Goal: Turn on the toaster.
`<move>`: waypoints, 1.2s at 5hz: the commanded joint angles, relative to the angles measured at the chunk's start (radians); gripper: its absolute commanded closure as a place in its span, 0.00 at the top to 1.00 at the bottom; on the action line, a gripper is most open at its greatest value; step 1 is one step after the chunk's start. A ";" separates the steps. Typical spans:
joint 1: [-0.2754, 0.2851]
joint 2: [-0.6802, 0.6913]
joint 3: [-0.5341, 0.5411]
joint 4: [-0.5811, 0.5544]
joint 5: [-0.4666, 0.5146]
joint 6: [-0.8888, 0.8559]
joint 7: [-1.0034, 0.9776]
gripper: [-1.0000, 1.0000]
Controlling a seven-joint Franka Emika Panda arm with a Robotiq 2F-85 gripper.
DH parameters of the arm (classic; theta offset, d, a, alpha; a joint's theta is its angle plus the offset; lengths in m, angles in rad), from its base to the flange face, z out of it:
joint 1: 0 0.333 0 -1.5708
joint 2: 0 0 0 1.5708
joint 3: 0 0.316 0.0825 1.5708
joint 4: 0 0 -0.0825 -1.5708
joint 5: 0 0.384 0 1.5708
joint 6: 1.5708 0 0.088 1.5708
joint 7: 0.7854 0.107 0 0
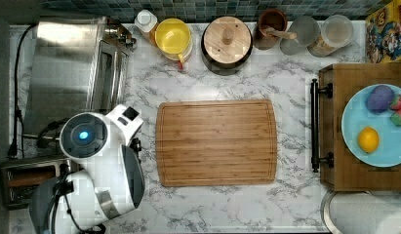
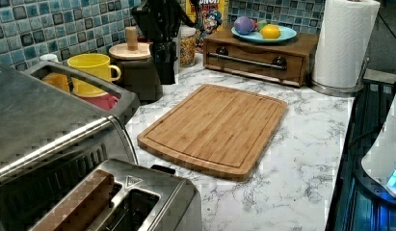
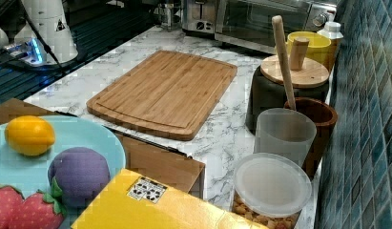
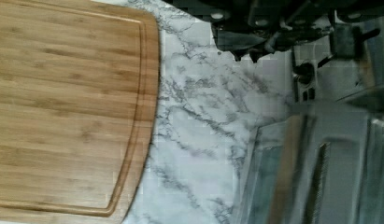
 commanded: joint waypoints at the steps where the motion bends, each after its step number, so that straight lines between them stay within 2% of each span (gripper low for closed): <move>1: 0.054 -0.009 0.061 0.002 0.029 -0.039 -0.009 0.00; 3: 0.087 -0.065 0.097 -0.038 0.114 0.043 0.025 0.00; 6: 0.073 -0.006 0.184 -0.069 0.051 0.174 0.241 0.00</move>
